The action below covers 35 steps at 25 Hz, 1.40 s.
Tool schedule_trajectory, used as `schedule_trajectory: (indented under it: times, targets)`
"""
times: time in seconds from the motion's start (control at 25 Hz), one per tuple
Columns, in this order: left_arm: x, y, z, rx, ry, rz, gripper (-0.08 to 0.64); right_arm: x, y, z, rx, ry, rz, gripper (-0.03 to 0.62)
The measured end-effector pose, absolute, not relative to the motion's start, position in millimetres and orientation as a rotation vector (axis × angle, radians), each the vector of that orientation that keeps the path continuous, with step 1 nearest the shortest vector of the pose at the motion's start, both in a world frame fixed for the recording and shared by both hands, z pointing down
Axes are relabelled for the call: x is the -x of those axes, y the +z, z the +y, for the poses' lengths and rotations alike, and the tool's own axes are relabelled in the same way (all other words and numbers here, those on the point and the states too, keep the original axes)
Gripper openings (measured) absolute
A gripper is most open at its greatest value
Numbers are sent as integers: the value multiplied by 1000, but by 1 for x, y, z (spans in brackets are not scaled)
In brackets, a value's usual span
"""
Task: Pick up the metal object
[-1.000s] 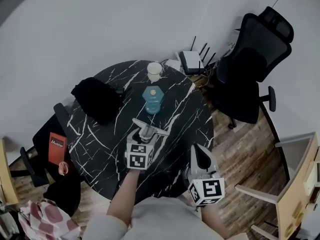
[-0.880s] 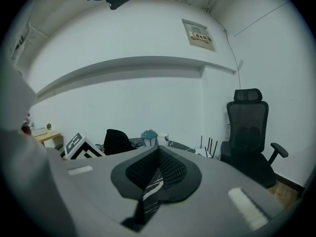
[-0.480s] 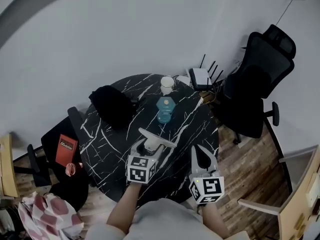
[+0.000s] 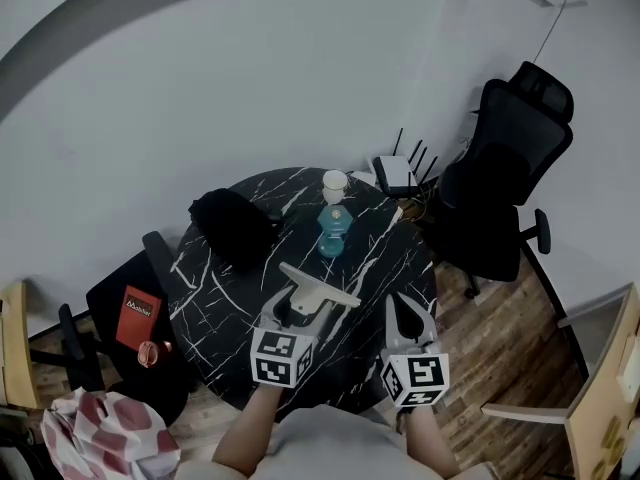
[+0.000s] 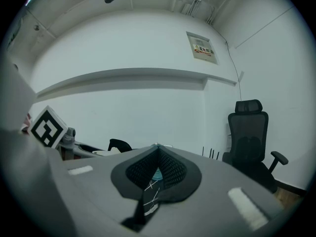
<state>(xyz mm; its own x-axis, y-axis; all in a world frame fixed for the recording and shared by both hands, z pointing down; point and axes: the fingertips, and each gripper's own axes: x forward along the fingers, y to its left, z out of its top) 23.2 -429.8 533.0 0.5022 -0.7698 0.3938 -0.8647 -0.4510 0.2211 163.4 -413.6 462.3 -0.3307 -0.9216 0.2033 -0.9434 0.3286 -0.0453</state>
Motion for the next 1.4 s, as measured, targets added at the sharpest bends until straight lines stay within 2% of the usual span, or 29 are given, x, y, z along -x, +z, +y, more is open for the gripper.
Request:
schedule_trajectory:
  times: [0.52, 1.4]
  targets:
    - [6, 457, -388, -2494, 154, -1432, 305, -148, 424, -368, -1814, 134, -2461, 2]
    - [73, 381, -314, -2567, -89, -1614, 305, -125, 364, -279, -1944, -78, -2459, 2]
